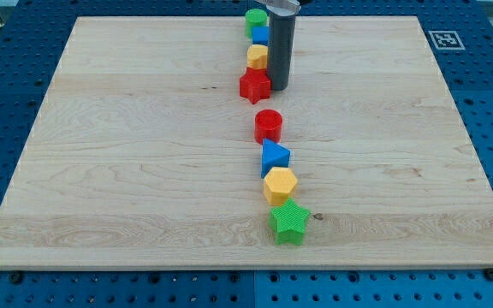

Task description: Push the red star to the left side

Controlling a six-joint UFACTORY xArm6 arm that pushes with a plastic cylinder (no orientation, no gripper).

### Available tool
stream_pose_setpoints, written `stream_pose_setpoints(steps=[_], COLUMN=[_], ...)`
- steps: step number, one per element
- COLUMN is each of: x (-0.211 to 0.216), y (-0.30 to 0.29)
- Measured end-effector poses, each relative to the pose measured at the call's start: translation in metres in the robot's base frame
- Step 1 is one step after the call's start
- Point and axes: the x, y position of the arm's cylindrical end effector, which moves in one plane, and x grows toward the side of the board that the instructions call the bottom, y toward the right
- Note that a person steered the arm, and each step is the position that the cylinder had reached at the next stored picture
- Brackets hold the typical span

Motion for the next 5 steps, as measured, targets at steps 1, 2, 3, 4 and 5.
stream_pose_setpoints(steps=[1, 2, 3, 4, 5], x=[0.000, 0.000, -0.009, -0.028, -0.028], y=[0.000, 0.000, 0.007, 0.016, 0.016])
